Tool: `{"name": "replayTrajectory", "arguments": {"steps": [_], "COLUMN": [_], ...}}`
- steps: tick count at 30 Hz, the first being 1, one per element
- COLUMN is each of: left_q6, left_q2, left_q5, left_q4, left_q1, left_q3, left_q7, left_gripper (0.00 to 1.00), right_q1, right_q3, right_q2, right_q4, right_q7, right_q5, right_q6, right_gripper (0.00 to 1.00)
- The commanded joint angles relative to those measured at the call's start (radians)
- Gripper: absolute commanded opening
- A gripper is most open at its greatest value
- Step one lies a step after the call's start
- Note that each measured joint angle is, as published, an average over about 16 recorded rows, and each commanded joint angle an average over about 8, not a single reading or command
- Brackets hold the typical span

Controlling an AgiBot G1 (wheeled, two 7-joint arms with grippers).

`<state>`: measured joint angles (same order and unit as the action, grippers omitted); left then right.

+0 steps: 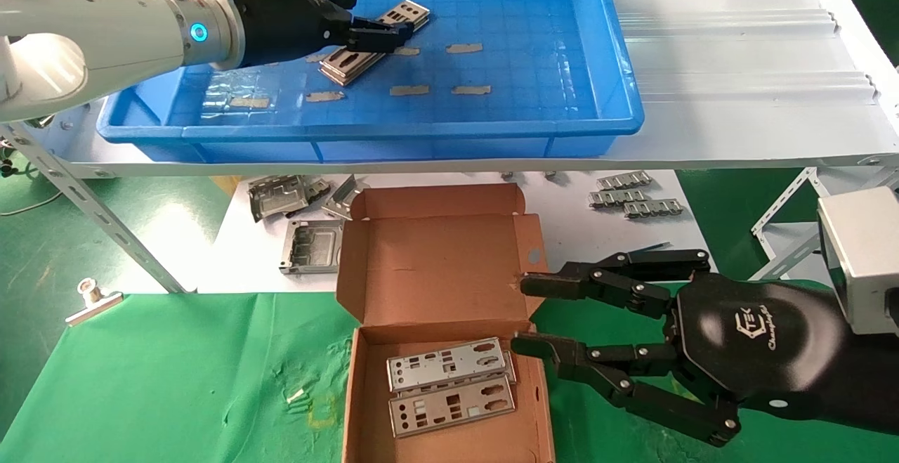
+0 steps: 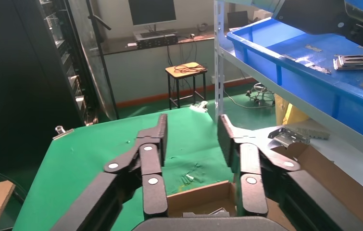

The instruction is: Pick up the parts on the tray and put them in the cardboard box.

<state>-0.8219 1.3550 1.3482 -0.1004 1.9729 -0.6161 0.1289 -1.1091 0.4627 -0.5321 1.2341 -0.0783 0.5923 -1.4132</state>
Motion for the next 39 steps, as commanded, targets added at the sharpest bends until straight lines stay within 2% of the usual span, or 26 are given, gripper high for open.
{"name": "replayTrajectory", "arguments": {"steps": [1,23,39], "left_q6": [0.001,0.016,0.034], "left_q2": [0.001,0.0,-0.007], "left_q5": [0.001,-0.001,-0.035], "left_q4": [-0.01,-0.06,-0.058], "left_q1": [-0.004,-0.015,0.023], "left_q3": [-0.004,-0.069,-0.085], "left_q7": [0.009,0.065,0.073], "left_gripper": [0.0,0.0,0.0], "right_q1": [0.0,0.0,0.0], "right_q3": [0.0,0.0,0.0], "right_q2": [0.0,0.0,0.0], "right_q4": [0.0,0.0,0.0], "right_q7": [0.0,0.0,0.0], "right_q5": [0.0,0.0,0.0], "right_q6": [0.0,0.0,0.0], "right_gripper": [1.0,1.0,1.0]}}
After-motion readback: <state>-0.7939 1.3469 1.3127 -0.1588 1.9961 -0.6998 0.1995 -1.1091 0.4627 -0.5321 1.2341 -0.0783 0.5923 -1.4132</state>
